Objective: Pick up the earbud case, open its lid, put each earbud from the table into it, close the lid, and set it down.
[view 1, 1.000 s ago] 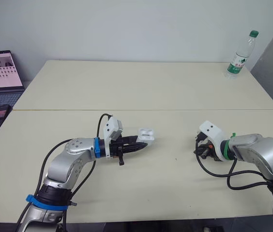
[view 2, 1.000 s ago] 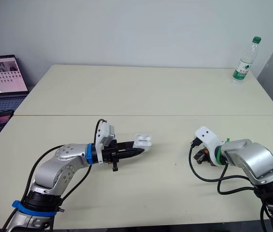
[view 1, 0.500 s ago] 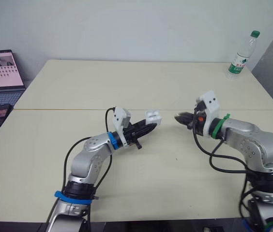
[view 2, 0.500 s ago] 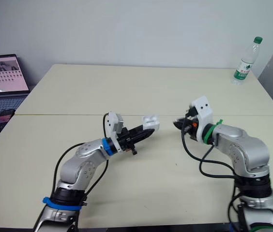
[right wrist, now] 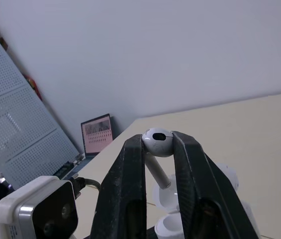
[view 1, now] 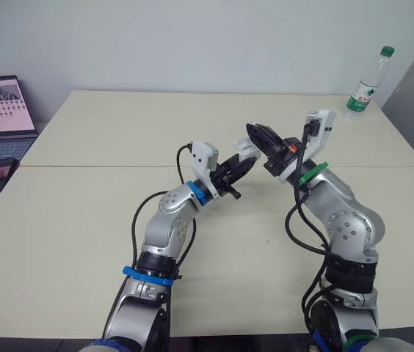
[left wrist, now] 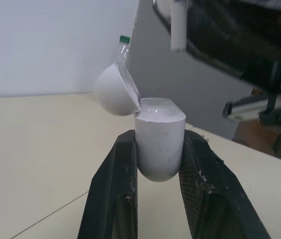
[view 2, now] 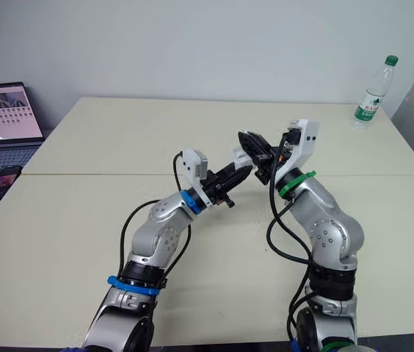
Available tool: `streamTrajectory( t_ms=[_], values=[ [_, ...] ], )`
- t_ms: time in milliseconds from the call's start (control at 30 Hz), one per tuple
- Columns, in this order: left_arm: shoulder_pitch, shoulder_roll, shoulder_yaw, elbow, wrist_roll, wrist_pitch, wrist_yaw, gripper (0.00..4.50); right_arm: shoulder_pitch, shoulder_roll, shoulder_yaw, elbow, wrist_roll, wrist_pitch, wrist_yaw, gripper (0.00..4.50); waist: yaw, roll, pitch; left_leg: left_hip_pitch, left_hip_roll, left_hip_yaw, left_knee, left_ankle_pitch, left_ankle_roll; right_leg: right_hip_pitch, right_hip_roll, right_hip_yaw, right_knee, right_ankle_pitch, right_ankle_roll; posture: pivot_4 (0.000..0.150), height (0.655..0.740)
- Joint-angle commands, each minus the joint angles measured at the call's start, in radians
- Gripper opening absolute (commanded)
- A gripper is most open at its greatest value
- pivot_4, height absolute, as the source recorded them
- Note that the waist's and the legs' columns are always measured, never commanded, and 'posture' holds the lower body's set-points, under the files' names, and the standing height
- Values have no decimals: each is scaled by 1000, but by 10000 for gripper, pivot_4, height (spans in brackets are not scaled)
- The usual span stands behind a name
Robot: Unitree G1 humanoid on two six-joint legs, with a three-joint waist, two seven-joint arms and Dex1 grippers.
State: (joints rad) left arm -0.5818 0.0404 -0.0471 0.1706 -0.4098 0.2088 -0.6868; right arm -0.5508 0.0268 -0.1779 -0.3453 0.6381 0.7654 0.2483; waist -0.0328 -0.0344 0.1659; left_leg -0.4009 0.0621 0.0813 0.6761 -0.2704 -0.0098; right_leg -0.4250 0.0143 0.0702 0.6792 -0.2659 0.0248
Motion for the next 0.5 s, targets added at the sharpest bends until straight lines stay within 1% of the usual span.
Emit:
streamTrajectory(
  t_ms=[33,500],
  values=[
    [-18,-10,16,-33,-30,-10,-9,7379,9,21,40,-22,-10,-63,-17,3964,0,0,0,0,0,0,0,0,0,0,0,0,0,0,0,1500,7362],
    [-24,-21,16,-72,-66,17,-8,7379,81,-6,103,3,-34,-141,0,3964,0,0,0,0,0,0,0,0,0,0,0,0,0,0,0,1500,7362]
  ],
)
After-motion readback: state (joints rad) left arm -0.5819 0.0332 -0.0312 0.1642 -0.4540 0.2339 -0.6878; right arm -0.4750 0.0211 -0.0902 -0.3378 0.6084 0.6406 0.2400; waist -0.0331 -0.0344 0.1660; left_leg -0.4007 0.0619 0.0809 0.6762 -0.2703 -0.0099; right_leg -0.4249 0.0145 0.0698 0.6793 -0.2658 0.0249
